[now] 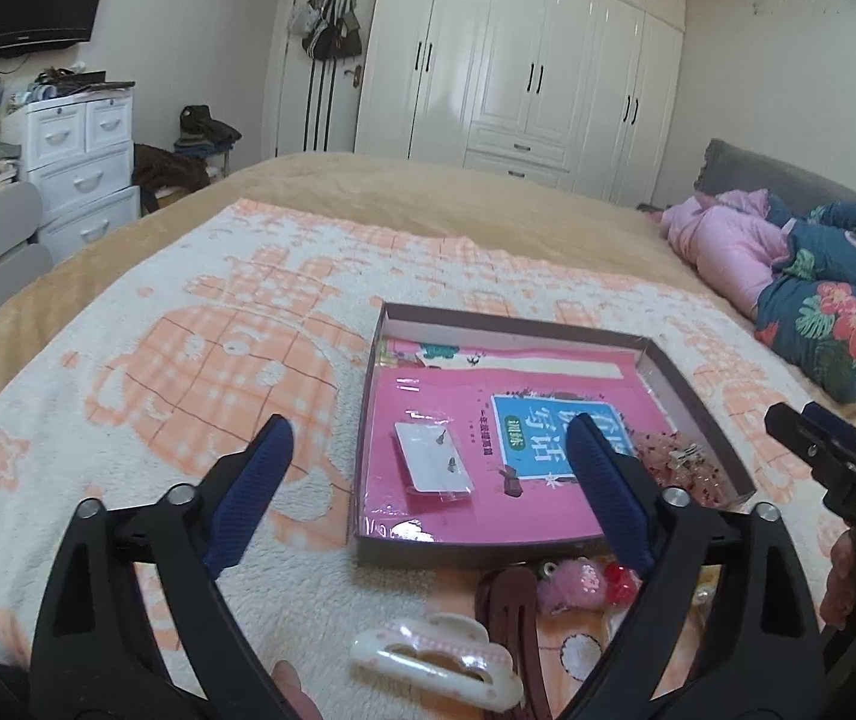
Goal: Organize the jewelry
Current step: 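Withdraw both tools from the box toward the remaining accessories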
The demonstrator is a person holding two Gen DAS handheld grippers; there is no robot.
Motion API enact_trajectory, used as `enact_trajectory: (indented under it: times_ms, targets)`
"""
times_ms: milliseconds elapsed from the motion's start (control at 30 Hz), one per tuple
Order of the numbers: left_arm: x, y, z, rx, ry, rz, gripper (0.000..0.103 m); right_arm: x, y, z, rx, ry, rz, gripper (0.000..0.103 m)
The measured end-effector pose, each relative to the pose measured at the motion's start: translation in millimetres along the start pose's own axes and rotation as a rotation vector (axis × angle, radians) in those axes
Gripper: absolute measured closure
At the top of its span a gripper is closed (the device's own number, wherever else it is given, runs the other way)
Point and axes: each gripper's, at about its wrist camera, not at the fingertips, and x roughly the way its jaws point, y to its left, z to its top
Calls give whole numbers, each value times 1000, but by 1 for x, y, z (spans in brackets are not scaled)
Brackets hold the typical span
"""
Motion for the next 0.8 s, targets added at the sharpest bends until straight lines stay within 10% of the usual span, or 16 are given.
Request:
enact_trajectory:
  times_ms: [800]
  targets:
    - [-46,9,-28,36,-38,-31,12,-48,48,-36,-177,-34,35,9]
